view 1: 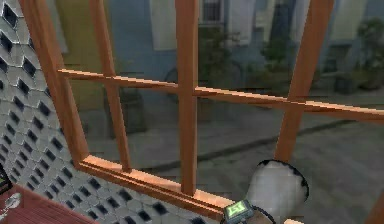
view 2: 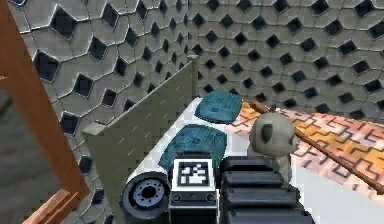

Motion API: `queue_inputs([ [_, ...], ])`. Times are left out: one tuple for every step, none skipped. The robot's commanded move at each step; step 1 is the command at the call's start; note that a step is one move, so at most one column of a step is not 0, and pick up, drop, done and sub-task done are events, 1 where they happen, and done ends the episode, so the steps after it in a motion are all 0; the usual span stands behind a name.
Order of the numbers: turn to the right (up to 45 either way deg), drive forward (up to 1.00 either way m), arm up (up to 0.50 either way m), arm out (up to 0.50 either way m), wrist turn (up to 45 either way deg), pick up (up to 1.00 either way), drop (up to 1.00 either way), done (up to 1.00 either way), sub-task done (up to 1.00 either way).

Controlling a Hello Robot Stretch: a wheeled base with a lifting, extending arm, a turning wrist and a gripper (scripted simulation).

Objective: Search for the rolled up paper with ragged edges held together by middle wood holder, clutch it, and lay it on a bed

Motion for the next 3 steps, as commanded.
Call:
queue_inputs([
  [15.0, 0.0, 0.0, 0.0, 0.0, 0.0, 0.0, 0.0, 0.0],
  [-45.0, 0.0, 0.0, 0.0, 0.0, 0.0, 0.0, 0.0, 0.0],
  [-45.0, 0.0, 0.0, 0.0, 0.0, 0.0, 0.0, 0.0, 0.0],
])
